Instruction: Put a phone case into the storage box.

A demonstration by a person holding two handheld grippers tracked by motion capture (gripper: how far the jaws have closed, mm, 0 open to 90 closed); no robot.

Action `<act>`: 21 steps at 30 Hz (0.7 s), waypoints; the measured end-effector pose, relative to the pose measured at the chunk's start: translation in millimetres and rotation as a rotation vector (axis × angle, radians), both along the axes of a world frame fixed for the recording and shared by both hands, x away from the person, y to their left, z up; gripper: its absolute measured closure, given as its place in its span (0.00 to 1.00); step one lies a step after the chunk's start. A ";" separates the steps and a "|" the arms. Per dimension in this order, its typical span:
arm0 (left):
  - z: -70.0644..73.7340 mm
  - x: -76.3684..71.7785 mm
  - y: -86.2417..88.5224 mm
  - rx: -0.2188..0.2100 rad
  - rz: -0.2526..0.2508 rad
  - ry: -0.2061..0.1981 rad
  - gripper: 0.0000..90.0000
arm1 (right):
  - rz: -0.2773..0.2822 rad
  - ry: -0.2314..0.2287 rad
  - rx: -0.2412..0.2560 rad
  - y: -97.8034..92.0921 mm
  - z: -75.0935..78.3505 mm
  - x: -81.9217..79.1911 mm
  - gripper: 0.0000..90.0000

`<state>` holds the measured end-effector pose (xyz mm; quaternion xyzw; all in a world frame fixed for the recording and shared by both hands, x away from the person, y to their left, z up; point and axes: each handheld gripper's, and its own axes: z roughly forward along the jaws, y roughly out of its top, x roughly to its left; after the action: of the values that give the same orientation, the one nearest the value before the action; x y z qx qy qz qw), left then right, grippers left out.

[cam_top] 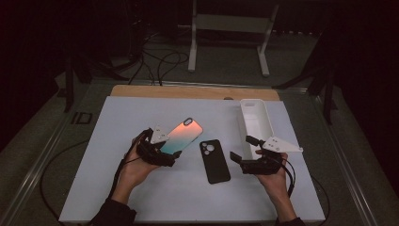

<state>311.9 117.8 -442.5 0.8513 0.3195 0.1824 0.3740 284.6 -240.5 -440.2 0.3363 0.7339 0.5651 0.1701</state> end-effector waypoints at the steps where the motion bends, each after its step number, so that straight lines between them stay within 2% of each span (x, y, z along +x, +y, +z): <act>1: 0.5 -2.0 -1.7 -0.005 -0.008 -0.002 0.19 | 0.000 0.007 0.010 0.3 0.6 1.6 0.10; 3: 2.2 -5.1 -5.5 -0.001 -0.018 -0.013 0.19 | 0.001 0.017 0.020 1.0 1.2 4.8 0.10; 10: 11.0 -14.9 -15.9 -0.034 -0.055 -0.053 0.19 | 0.017 0.049 0.000 12.2 5.6 11.7 0.10; 12: 11.0 -14.9 -15.9 -0.034 -0.055 -0.053 0.19 | 0.024 0.053 -0.003 14.7 6.7 12.5 0.10; 13: 13.8 -19.1 -20.9 -0.039 -0.071 -0.069 0.19 | 0.024 0.053 -0.003 14.7 6.7 12.5 0.10; 16: 15.7 -23.4 -26.0 -0.034 -0.089 -0.084 0.19 | 0.063 0.081 -0.006 30.4 10.7 16.4 0.10; 20: 16.5 -25.7 -29.5 -0.041 -0.104 -0.089 0.19 | 0.085 0.105 0.002 37.4 12.0 19.1 0.10; 21: 16.4 -26.1 -30.3 -0.043 -0.109 -0.090 0.19 | 0.110 0.139 0.029 42.8 12.6 21.9 0.11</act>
<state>285.9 87.4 -426.1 0.8502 0.2593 0.1931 0.4156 306.5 -197.7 -427.7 0.3362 0.7531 0.5594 0.0823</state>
